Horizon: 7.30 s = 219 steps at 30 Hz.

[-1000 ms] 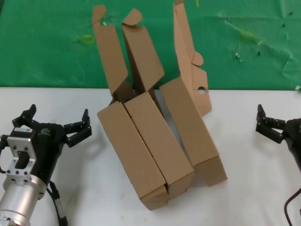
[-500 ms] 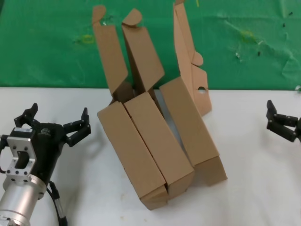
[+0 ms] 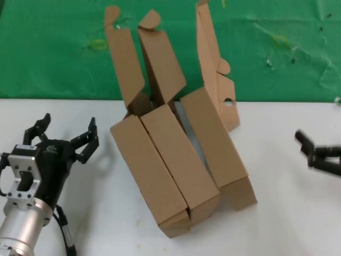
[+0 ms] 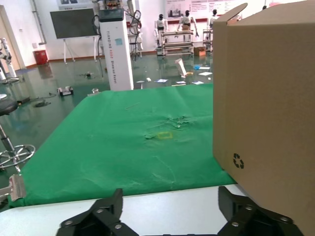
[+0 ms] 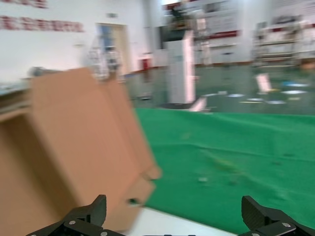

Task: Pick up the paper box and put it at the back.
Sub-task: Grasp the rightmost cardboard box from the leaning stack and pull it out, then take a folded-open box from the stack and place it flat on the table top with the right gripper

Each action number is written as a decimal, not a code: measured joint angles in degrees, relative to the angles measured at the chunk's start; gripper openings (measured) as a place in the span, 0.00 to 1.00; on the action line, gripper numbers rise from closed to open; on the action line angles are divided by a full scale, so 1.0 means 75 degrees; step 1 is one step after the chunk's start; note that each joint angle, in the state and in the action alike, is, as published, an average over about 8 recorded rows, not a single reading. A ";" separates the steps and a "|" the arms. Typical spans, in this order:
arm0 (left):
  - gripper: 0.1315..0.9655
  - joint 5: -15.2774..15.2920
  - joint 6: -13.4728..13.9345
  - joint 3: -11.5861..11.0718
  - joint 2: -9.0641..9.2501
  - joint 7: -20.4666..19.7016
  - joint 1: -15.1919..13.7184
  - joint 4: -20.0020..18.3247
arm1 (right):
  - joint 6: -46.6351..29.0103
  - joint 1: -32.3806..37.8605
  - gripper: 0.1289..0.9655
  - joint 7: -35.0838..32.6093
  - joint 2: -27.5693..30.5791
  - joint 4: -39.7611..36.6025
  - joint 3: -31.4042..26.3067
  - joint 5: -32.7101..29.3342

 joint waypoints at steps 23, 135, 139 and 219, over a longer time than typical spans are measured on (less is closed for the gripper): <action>0.23 0.0003 0.0000 0.0000 0.0000 -0.0005 0.0000 0.0000 | -0.1632 -0.1372 1.00 0.0549 0.2338 0.1086 -0.0627 -0.0569; 0.01 0.0002 0.0000 0.0000 0.0000 -0.0002 0.0000 0.0000 | -0.7062 0.8364 0.02 0.6129 -0.0078 0.1091 -0.6232 -1.3497; 0.01 0.0002 0.0000 0.0000 0.0000 -0.0002 0.0000 0.0000 | -0.6905 0.8495 0.02 0.5639 -0.0745 0.0339 -0.6562 -1.3928; 0.01 0.0001 0.0000 0.0000 0.0000 -0.0002 0.0000 0.0000 | -0.5082 0.8935 0.03 0.4782 -0.3267 -0.4501 -0.6458 -1.4157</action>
